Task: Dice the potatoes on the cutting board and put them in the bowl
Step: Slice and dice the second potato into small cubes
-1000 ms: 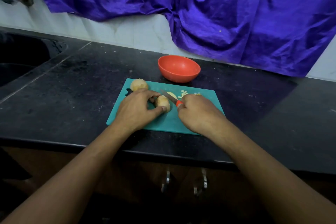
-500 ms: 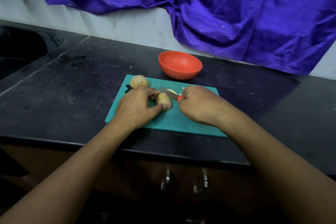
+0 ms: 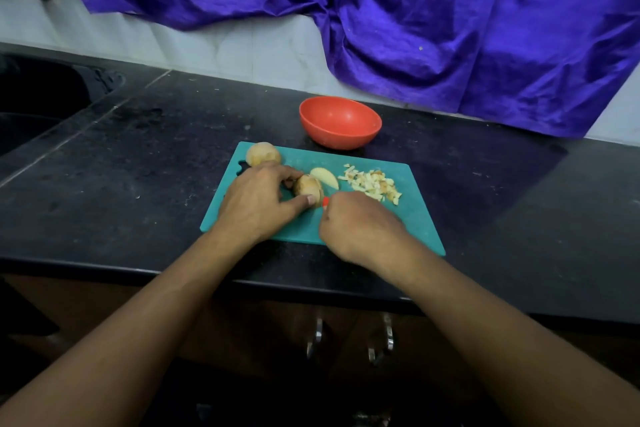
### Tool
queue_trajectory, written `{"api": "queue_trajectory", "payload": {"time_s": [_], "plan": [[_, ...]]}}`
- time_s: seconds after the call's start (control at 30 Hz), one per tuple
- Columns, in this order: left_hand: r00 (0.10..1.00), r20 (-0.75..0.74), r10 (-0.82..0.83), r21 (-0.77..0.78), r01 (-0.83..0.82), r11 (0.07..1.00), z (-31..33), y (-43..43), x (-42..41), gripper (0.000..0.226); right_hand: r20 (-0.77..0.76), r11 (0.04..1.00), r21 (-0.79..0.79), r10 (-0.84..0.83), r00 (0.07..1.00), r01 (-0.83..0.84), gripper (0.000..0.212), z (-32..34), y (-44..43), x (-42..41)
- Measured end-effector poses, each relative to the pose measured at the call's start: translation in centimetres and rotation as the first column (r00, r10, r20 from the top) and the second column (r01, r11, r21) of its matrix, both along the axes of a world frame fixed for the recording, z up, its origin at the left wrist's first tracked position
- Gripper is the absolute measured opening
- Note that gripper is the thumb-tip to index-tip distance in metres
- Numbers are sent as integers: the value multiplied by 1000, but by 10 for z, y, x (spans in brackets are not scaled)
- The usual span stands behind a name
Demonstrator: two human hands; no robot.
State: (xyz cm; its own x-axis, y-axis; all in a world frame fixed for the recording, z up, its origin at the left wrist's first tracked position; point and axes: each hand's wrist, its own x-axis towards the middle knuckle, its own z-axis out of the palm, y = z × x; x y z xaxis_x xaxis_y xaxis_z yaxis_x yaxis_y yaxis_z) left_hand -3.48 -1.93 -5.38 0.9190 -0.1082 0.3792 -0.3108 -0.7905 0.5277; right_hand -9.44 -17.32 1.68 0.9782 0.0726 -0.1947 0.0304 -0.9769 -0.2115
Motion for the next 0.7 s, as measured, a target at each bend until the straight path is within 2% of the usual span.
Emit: {"api": "queue_trajectory", "payload": {"time_s": [0.37, 0.7], "plan": [[999, 29, -16, -6, 17, 1000, -2, 1, 0, 48, 72, 993, -108, 47, 996, -39, 23, -10, -9, -29], [1000, 23, -18, -9, 18, 1000, 2, 0, -4, 47, 47, 986, -159, 58, 997, -50, 29, -4, 7, 2]]}}
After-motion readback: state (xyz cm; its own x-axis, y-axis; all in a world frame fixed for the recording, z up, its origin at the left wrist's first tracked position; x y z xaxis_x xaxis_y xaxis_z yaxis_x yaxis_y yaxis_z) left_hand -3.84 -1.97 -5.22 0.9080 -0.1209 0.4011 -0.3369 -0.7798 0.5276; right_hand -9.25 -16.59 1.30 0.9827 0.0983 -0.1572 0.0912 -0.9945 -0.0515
